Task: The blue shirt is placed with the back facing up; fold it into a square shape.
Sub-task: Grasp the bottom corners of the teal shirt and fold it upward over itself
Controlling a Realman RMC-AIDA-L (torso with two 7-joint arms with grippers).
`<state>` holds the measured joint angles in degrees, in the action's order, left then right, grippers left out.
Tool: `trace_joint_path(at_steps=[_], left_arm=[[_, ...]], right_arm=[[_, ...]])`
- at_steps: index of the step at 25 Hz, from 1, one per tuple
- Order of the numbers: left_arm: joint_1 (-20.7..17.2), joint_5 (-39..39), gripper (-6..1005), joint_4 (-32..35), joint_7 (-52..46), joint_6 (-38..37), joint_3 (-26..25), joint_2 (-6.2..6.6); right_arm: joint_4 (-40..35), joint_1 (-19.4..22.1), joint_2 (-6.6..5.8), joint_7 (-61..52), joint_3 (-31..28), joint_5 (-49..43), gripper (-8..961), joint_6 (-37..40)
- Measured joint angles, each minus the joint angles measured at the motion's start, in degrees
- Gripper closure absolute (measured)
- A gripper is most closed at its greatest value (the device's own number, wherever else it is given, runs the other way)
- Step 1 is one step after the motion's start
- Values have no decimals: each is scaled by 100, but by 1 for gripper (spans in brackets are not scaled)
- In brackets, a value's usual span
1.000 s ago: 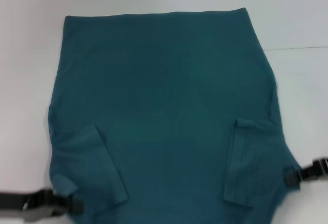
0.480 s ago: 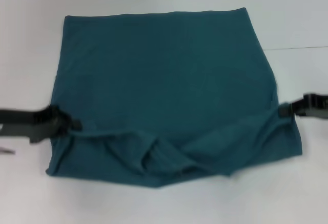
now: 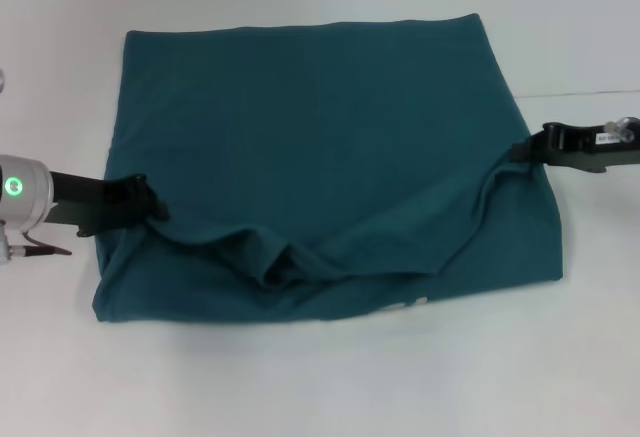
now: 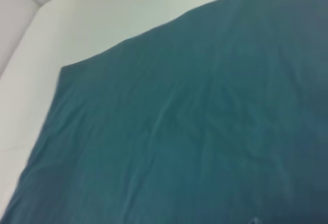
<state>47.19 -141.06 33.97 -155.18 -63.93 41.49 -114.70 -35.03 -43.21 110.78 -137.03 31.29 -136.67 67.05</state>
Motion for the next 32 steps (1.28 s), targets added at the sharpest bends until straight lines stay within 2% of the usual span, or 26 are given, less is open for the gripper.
trace_joint_path(at_steps=[10,18,28,32], left_arm=[[116,2,964,26,57,882,72,-29],[232,0,965,-14,77,1640,494,-90],[327,0,964,-121,81,2198,789,-107],[379,0,964,-152,196,2486,944,-177]], right_arm=[[195,-282,60,-37,558,-12,833,-1309],[549,-526,66,-36,912,-11,825,-2138],[611,-688,62,-17,950,-10,816,-2570],[622,-703,72,7,997,-13,812,-2734]])
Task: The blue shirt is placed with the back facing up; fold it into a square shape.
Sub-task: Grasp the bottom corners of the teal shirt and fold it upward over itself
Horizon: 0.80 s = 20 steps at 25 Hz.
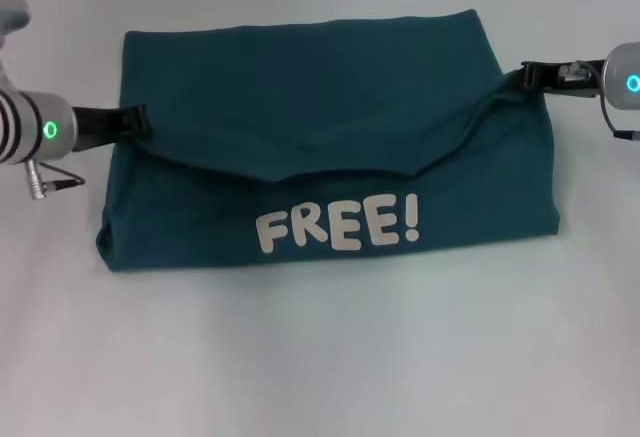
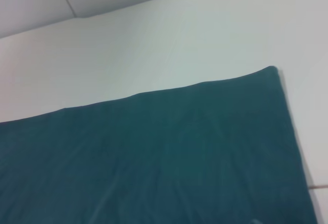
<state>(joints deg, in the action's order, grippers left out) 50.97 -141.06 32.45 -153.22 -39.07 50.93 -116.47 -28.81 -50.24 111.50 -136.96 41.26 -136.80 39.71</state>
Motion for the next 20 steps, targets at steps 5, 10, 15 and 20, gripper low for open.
trace_joint_path(at_steps=[5,10,15,20], left_arm=[[75,0,963,-85,53,196,84,-21],[107,0,963,-153,57,284,91,-19],[117,0,964,-153,169,346,124,-48],[120,0,964,-153,172,428,157,-66]], right_arm=[[42,-11,5,7,48,-3,807,-145],[98,-43,42,10,291,-5,803,-338],[284,-117,55,6,589,-5,798,-558],[308,-143,51,-26,630,-5,793,-584]])
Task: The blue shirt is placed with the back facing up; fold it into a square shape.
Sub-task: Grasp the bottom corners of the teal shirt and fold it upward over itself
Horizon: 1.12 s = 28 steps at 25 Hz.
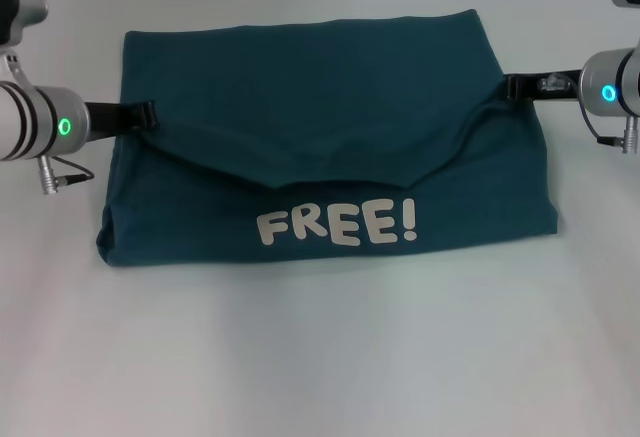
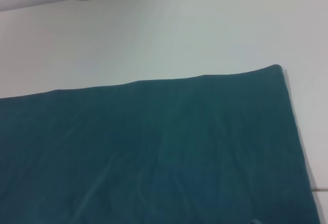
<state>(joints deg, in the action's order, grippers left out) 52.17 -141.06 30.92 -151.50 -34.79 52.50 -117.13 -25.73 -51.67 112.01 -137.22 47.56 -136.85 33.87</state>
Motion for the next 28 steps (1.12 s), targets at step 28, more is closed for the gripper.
trace_joint_path(at_steps=[28], left_arm=[[-68,-7,702,-60,-507,-65,-232,93]], right_arm=[[-74,-76,-117,-665,228,-816,548,269]])
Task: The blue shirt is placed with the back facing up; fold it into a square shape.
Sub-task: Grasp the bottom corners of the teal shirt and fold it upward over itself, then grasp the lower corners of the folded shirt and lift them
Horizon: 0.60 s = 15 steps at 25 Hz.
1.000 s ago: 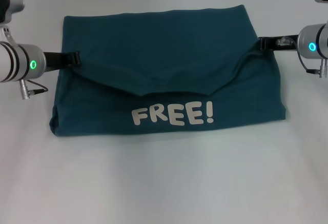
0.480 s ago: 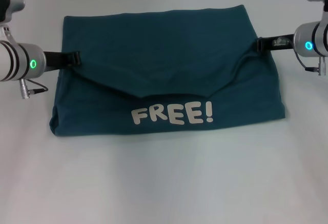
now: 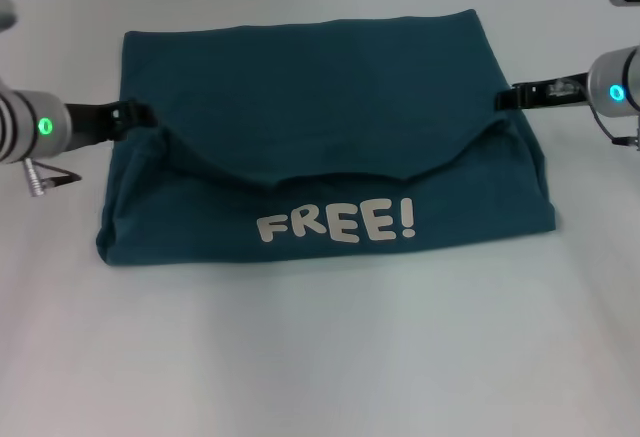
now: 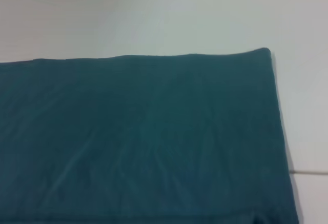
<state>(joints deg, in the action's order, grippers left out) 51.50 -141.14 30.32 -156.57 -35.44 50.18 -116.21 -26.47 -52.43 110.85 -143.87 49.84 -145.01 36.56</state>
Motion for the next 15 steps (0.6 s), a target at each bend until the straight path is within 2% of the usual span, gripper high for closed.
trace_joint_path(at_steps=[4,7,9,10,11,15], left_arm=[[-206,46,542,334,-77,-291,-348,-1],[-515,116,422,858,-74,-631,-398,-133],[-770,277,386,1237,-55,-876,-429,-231],[-934,440,367,1416,-40,-1030,-435,-277],[-1089,617,349,1559,-25,-1166,-436,-304],[-1582,1461,332,1763,186,-1740,-486,-315]], right_arm=[[-220,172,-29,-82,-343,65,381,369],[-698,542,23,40,-804,512,278,1044],[-981,897,53,336,-1004,1211,239,1575],[-1117,1266,62,721,-1147,2160,220,2116],[-1117,1266,62,721,-1147,2160,200,2116],[-1027,2005,20,1285,-1334,3674,122,3098]])
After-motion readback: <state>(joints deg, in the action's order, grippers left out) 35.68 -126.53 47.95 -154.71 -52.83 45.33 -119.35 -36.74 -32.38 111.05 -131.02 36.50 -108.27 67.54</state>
